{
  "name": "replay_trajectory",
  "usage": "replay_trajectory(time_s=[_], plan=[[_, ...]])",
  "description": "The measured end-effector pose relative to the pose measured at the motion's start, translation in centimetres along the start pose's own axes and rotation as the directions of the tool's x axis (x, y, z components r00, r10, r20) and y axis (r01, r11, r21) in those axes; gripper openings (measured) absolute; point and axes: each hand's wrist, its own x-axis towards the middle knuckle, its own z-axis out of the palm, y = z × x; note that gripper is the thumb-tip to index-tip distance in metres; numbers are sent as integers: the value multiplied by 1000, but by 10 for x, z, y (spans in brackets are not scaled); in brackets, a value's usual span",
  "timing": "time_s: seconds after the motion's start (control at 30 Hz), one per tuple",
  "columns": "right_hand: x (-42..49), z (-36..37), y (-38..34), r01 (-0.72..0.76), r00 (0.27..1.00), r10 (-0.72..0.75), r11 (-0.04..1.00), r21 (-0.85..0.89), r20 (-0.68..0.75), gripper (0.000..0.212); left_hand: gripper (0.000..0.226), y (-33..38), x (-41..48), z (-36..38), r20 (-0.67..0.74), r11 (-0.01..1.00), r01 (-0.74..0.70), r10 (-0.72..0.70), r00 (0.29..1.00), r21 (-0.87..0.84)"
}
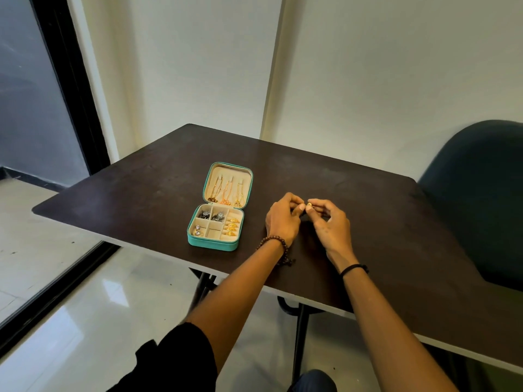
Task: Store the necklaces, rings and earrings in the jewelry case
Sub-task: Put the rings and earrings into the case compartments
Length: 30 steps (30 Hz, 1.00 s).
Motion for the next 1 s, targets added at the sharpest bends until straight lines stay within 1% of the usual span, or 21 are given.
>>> replay_trajectory(time_s=[0.2, 0.3, 0.47, 0.6, 0.87, 1.0], plan=[[-27, -9, -11, -59, 998, 58, 997, 59, 25, 16, 13, 0, -19, -17, 77, 993, 40, -31, 997, -112], [-37, -14, -16, -89, 995, 84, 991, 103, 50, 15, 14, 1, -29, -28, 97, 987, 39, -24, 995, -158], [-47, -17, -38, -65, 996, 54, 982, 177, 67, 14, 15, 13, -39, -49, 69, 971, 17, 0, 998, -237], [-48, -16, -58, -32, 997, 14, 972, 233, 77, 15, 20, 18, -42, -68, 79, 958, -11, 35, 996, -285], [-49, 5, -87, -34, 992, -7, 946, 321, 127, 15, 20, 16, -43, -114, 56, 924, -16, 40, 998, -381], [-51, 20, -98, -36, 986, -21, 943, 330, 166, 16, 21, 11, -45, -135, 39, 918, -6, 23, 999, -397]])
